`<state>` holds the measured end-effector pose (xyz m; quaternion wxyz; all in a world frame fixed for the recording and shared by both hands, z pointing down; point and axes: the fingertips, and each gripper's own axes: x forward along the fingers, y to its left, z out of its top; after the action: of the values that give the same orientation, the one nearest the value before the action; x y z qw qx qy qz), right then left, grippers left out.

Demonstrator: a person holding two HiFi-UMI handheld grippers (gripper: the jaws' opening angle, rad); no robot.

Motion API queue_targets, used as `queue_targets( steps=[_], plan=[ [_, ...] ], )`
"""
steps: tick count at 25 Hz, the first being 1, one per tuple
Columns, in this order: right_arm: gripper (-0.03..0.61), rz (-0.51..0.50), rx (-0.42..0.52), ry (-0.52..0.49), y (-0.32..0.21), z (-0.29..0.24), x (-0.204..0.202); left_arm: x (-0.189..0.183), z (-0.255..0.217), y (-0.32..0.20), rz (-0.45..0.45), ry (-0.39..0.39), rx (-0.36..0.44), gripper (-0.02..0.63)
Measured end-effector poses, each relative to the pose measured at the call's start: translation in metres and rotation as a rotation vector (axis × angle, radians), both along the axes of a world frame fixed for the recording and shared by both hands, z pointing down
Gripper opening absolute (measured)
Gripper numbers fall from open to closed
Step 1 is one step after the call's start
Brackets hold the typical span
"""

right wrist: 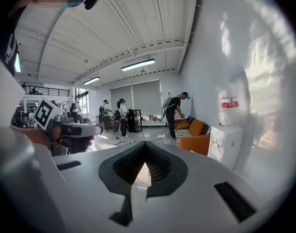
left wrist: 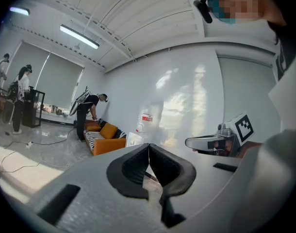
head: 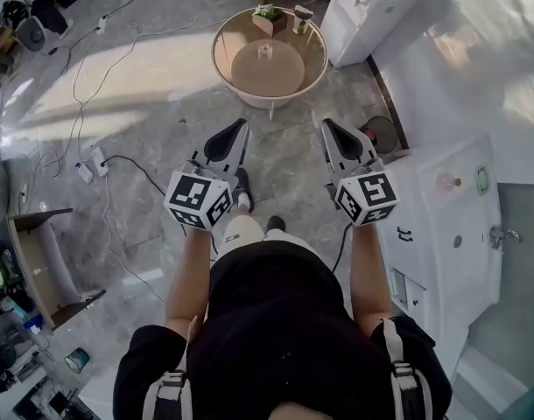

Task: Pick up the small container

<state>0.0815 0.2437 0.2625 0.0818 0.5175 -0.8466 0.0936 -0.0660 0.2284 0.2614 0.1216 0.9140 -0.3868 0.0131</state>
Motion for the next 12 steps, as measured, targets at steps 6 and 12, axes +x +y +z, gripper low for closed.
queue_targets(
  steps=[6,12],
  plan=[
    [0.000,-0.035,0.002,-0.002,-0.069,-0.006,-0.037,-0.010,-0.008,-0.072,0.058,-0.003,0.016,0.018],
    [0.000,-0.059,-0.025,-0.011,-0.123,0.008,-0.076,-0.033,-0.006,-0.134,0.098,0.008,0.014,0.018]
  ],
)
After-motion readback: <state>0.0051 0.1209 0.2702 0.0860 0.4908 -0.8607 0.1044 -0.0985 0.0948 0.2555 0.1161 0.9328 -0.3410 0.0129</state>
